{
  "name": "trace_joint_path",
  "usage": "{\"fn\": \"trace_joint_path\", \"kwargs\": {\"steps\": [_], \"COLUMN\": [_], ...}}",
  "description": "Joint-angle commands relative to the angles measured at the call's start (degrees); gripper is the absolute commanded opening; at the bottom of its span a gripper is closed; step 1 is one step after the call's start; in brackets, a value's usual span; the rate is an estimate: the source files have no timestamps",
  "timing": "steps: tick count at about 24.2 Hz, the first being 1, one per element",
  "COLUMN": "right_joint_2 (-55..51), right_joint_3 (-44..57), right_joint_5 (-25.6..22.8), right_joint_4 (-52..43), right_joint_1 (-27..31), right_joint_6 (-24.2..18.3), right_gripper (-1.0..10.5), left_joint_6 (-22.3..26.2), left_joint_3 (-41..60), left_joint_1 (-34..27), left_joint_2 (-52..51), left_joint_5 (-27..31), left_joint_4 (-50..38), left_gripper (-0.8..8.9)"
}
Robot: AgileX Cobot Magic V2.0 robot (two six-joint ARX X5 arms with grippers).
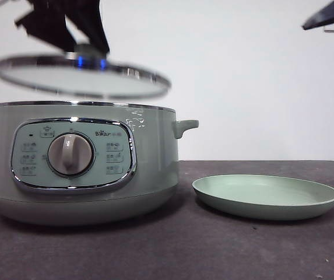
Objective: Take the corn out from the steamer,put the corn on the plate,close the lid
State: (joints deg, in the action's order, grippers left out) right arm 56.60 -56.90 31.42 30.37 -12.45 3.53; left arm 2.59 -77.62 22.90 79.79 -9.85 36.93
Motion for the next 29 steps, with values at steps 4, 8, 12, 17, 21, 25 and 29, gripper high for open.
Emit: {"fn": "trace_joint_path", "kwargs": {"steps": [4, 8, 12, 17, 21, 25, 29], "right_joint_2": [6.75, 13.77, 21.73, 38.56, 50.88, 59.45, 64.72], "right_joint_3": [-6.62, -12.37, -18.84, -35.47, -46.99, -52.94, -53.11], "right_joint_5": [-4.9, -6.54, -9.2, -15.91, -20.28, -25.88, -27.32], "right_joint_4": [-0.11, 1.03, 2.8, 13.27, 16.83, 18.97, 17.25], "right_joint_1": [-9.31, -15.04, -20.02, -26.73, -30.56, -34.07, -35.95], "right_joint_6": [0.46, -0.07, -2.08, -7.19, -9.09, -11.41, -11.76], "right_gripper": [4.7, 4.7, 4.7, 4.7, 4.7, 4.7, 4.7], "left_joint_6": [0.63, 0.66, 0.66, 0.66, 0.68, 0.68, 0.68], "left_joint_3": [-4.9, -5.03, -5.03, -5.03, -5.03, -5.03, -5.03], "left_joint_1": [-0.52, -0.52, -0.52, -0.52, -0.52, -0.52, -0.52], "left_joint_2": [-6.88, -11.91, -17.07, -25.66, -30.97, -33.62, -33.79], "left_joint_5": [5.4, 9.92, 14.01, 21.14, 26.38, 26.62, 27.96], "left_joint_4": [-0.72, -0.15, 1.33, 3.52, 3.96, 5.79, 7.61], "left_gripper": [-0.08, -0.08, -0.09, -0.09, -0.09, -0.09, -0.09]}}
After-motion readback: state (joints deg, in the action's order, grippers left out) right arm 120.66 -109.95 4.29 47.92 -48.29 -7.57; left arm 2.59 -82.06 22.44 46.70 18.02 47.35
